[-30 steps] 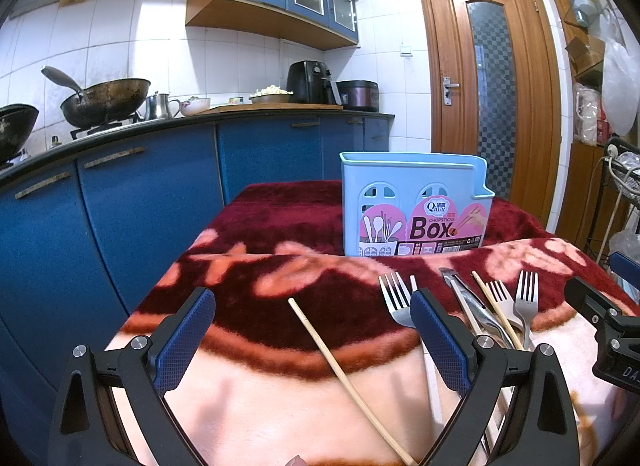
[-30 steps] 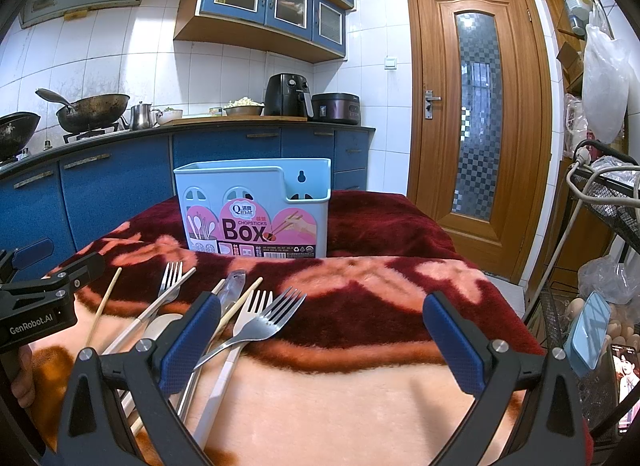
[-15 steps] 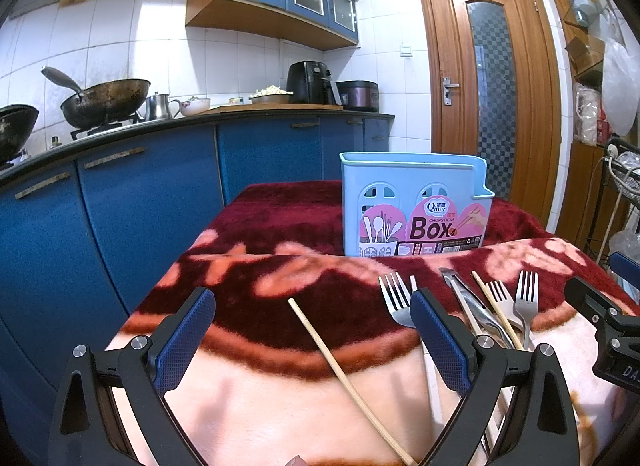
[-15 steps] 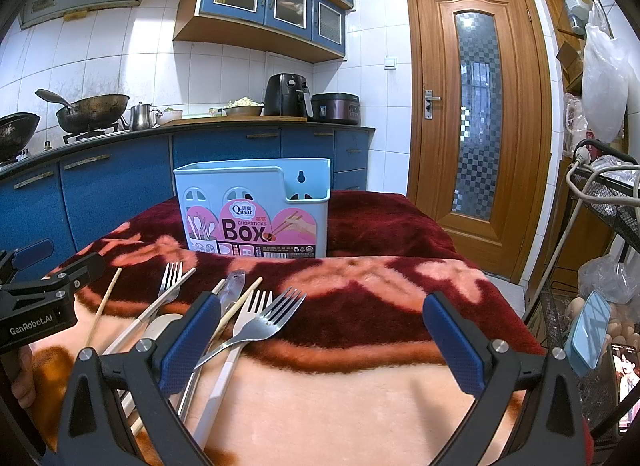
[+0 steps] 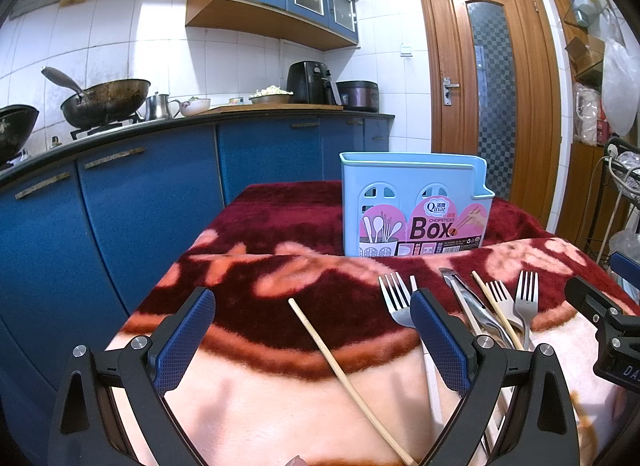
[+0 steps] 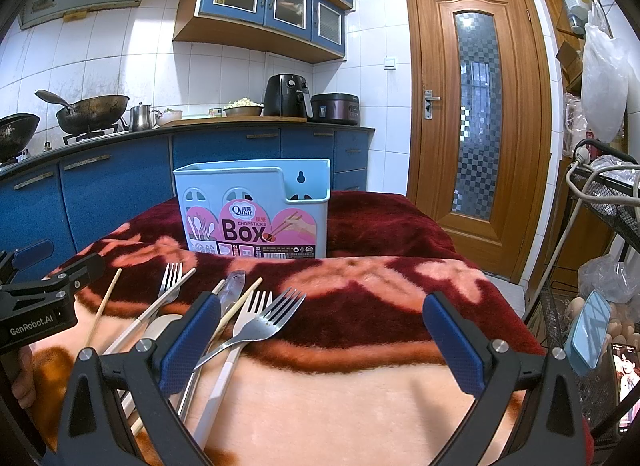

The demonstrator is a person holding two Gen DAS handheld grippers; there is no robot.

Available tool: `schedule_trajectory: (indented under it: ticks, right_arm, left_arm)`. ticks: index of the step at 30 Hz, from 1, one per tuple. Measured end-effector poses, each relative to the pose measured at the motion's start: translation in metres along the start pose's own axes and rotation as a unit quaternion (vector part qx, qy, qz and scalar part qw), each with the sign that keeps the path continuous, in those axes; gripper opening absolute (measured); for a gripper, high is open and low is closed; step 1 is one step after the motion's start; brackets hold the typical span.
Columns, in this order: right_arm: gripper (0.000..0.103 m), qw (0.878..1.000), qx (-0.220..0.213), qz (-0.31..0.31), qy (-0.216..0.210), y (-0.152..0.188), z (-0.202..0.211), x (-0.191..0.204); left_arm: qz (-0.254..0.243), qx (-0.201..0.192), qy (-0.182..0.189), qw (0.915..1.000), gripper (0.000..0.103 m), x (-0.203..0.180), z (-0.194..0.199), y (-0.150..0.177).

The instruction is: Organize utensils

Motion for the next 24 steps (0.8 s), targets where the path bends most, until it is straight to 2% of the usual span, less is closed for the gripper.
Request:
schedule_trajectory:
  ticks: [24]
  right_arm:
    - [0.103,1.000,0.001,-0.001,-0.001,-0.0003,0.0010,-0.0015]
  left_arm:
    - [-0.003,-0.001,-0.002,1.0000,0.098,-0.0010,0.0036,-0.0008]
Point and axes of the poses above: each gripper's, at about its wrist camera, not at the fingertips, and z roughly against the way its jaws point, x to its left, y to its underside, the point moved 6 cm from there along -z, roughly the way its jaws point, and after that the axes turned 13 degrees about -x, right-handed, at the moved point
